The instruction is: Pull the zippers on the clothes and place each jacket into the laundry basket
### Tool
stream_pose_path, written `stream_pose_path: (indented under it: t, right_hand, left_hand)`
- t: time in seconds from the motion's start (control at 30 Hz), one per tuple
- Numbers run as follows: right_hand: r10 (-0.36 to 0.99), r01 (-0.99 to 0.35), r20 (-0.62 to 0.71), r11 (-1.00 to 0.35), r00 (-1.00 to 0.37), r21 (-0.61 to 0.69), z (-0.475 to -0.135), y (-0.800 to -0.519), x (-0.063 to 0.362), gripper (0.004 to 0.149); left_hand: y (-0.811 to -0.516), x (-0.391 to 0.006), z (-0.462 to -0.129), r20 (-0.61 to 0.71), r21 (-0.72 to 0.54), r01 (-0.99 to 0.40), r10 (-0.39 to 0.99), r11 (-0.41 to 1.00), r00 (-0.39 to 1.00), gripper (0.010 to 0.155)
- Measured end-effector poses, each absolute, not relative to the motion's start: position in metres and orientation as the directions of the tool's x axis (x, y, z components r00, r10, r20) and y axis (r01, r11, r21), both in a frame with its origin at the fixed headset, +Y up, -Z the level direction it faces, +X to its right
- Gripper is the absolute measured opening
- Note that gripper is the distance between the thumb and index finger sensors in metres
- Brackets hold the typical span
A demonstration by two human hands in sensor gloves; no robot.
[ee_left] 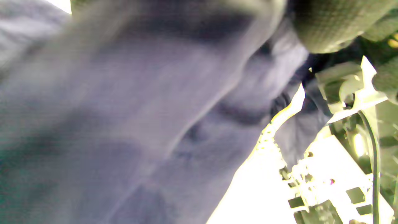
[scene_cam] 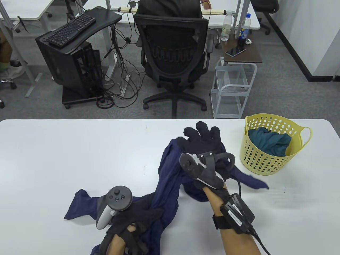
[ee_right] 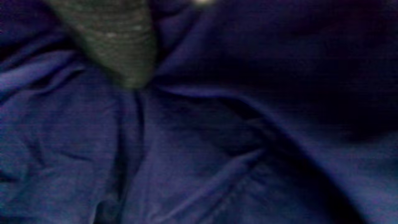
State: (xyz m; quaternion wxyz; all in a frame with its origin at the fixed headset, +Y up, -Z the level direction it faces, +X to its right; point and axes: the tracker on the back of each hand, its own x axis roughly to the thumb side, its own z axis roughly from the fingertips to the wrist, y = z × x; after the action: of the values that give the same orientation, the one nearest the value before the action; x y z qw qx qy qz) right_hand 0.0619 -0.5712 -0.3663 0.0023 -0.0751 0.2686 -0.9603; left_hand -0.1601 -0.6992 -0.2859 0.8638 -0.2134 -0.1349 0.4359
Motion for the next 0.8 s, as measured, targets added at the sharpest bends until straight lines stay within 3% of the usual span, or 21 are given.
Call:
stream_pose_path:
  t: [0.07,0.13,0.3,0.4,0.5,0.6,0.67,0.8]
  right_hand:
    - [-0.083,0.079,-0.003,-0.941,-0.997,-0.329,-0.377,-0.599,0.065,0.079]
    - [-0.069,0.075,-0.049,-0.989,-0.996,-0.125,-0.382,-0.63,0.074,0.083]
    - [0.043,-0.037,-0.043,-0.992,-0.998,-0.122,-0.363,-0.657,0.097,0.073]
    - [0.091,-0.092,0.015,-0.992,-0.996,-0.083,-0.343,-0.662,0.103,0.054]
    - [0.148,-0.146,0.117,-0.989,-0.982,0.026,-0.315,-0.68,0.096,0.046]
    - [0.137,-0.107,0.236,-0.985,-0.962,0.136,-0.289,-0.709,0.078,0.042]
    - [0.119,-0.074,0.28,-0.983,-0.953,0.167,-0.28,-0.726,0.067,0.048]
    - [0.066,0.005,0.318,-0.976,-0.946,0.217,-0.274,-0.758,0.049,0.079]
  left_hand:
    - [-0.707,-0.16,-0.287,0.031,-0.553,-0.626,0.764,0.55,0.644,0.083]
    - [-0.713,-0.167,-0.289,-0.002,-0.588,-0.562,0.693,0.582,0.721,0.082]
    - [-0.714,-0.186,-0.294,-0.104,-0.446,-0.539,0.557,0.714,0.824,0.066]
    - [-0.713,-0.19,-0.296,-0.127,-0.364,-0.454,0.44,0.813,0.889,0.057]
    - [-0.718,-0.185,-0.301,-0.067,-0.309,-0.313,0.308,0.898,0.949,0.052]
    - [-0.733,-0.17,-0.307,0.092,-0.368,-0.122,0.166,0.922,0.982,0.055]
    - [-0.745,-0.161,-0.31,0.165,-0.421,-0.059,0.14,0.905,0.976,0.06]
    - [-0.775,-0.148,-0.314,0.157,-0.557,-0.057,0.172,0.828,0.972,0.066]
